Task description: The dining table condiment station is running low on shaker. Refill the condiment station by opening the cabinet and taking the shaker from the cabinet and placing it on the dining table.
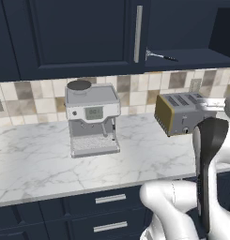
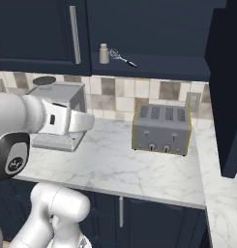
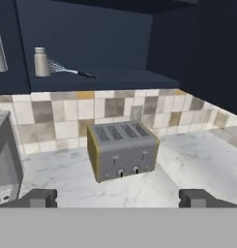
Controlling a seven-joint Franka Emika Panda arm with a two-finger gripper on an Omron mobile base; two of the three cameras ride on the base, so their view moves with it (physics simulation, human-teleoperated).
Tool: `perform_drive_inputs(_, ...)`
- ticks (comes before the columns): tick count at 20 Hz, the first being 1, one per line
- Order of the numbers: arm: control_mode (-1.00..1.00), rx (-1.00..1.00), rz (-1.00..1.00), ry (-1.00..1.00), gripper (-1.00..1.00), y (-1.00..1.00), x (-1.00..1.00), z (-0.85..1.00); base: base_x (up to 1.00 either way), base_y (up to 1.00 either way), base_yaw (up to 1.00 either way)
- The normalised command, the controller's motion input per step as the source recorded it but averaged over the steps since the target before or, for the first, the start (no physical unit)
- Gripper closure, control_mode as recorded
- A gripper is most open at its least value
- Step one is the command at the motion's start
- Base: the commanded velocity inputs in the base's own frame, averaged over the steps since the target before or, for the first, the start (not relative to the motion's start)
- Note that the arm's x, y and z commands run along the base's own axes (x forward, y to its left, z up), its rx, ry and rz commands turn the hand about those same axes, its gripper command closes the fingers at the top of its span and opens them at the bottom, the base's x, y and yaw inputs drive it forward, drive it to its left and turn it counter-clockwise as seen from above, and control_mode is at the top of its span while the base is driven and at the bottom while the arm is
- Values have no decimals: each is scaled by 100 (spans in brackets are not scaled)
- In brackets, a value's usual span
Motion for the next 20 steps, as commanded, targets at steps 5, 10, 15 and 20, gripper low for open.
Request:
perform_drive_inputs(5, -100, 1, -1, -8, -100, 100, -1, 24, 0, 0, 0)
perform_drive_inputs(10, -100, 1, 0, -5, -100, 76, 1, 50, 0, 0, 0)
perform_drive_inputs(15, -100, 0, 6, -12, -100, 9, 38, 60, 0, 0, 0)
perform_drive_inputs(20, -100, 0, 14, -8, -100, 0, 63, 13, 0, 0, 0)
